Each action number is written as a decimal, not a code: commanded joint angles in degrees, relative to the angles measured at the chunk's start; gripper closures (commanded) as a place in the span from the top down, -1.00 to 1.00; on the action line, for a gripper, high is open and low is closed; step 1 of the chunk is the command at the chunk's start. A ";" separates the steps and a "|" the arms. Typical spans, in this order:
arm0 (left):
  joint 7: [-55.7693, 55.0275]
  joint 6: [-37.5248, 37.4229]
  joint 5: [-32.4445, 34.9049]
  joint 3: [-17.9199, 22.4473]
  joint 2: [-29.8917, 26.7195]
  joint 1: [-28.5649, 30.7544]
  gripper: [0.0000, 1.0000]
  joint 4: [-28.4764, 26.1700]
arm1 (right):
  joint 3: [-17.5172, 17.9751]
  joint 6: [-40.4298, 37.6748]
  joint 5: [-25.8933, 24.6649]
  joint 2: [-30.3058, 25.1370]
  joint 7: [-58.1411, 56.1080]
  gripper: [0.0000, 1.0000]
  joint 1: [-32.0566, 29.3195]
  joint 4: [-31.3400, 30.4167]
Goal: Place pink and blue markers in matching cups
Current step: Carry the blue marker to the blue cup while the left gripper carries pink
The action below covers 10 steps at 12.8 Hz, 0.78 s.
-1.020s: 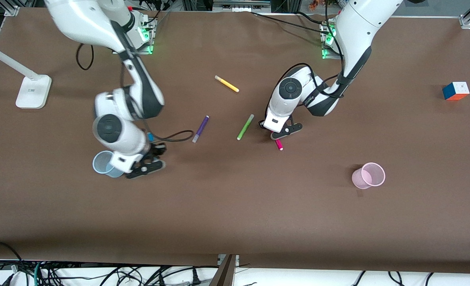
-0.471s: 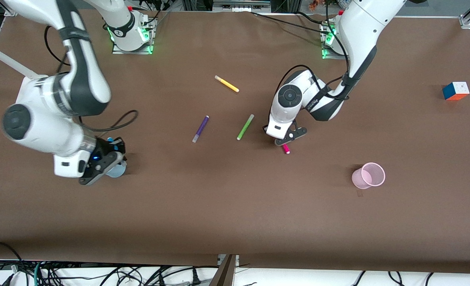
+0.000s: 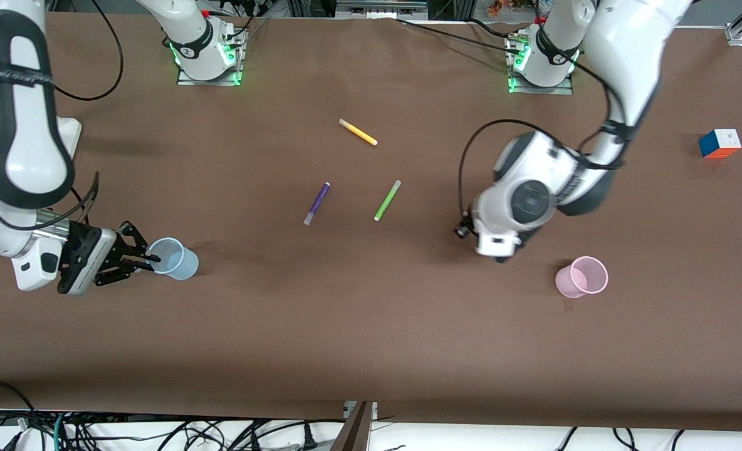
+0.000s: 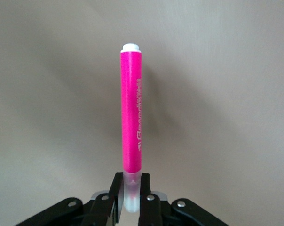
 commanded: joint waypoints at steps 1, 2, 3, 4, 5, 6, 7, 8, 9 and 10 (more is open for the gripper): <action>0.33 -7.93 -6.92 -0.71 0.42 6.32 -1.00 7.92 | 0.81 -1.24 6.87 2.11 -10.30 -0.79 -2.01 -0.16; 0.07 -9.61 -8.95 -0.71 0.42 8.26 -1.00 10.12 | 0.81 -1.24 8.37 2.64 -12.24 -0.79 -2.37 -0.25; -0.20 -10.32 -10.80 -0.62 0.07 10.80 -1.00 10.75 | 0.81 -1.33 9.26 3.08 -13.65 -0.79 -2.54 -0.42; -0.37 -10.41 -12.90 -0.71 -0.36 13.27 -1.00 10.85 | 0.90 -1.67 10.57 3.17 -14.36 -0.79 -2.63 -1.21; -0.64 -10.33 -15.45 -0.62 -0.54 15.55 -1.00 10.93 | 0.81 -1.94 12.33 3.17 -15.24 -0.79 -2.55 -2.44; -0.64 -10.06 -17.13 -0.62 -0.63 17.14 -1.00 10.94 | 0.81 -2.12 13.04 3.08 -17.33 -0.79 -2.63 -3.49; -0.72 -10.06 -18.01 -0.54 -0.63 18.11 -1.00 10.94 | 0.81 -2.81 13.22 2.99 -18.66 -0.79 -2.89 -4.20; -0.73 -9.89 -19.41 -0.45 -0.63 19.69 -1.00 10.94 | 0.81 -3.43 13.40 2.99 -19.37 -0.79 -3.16 -4.38; -0.73 -9.54 -20.82 -0.45 -0.55 21.10 -1.00 10.94 | 0.81 -3.78 13.40 2.99 -20.16 -0.79 -3.51 -4.38; -0.73 -7.88 -22.14 -0.45 -0.54 22.16 -1.00 10.85 | 0.81 -4.05 13.40 3.08 -20.95 -0.79 -3.86 -4.47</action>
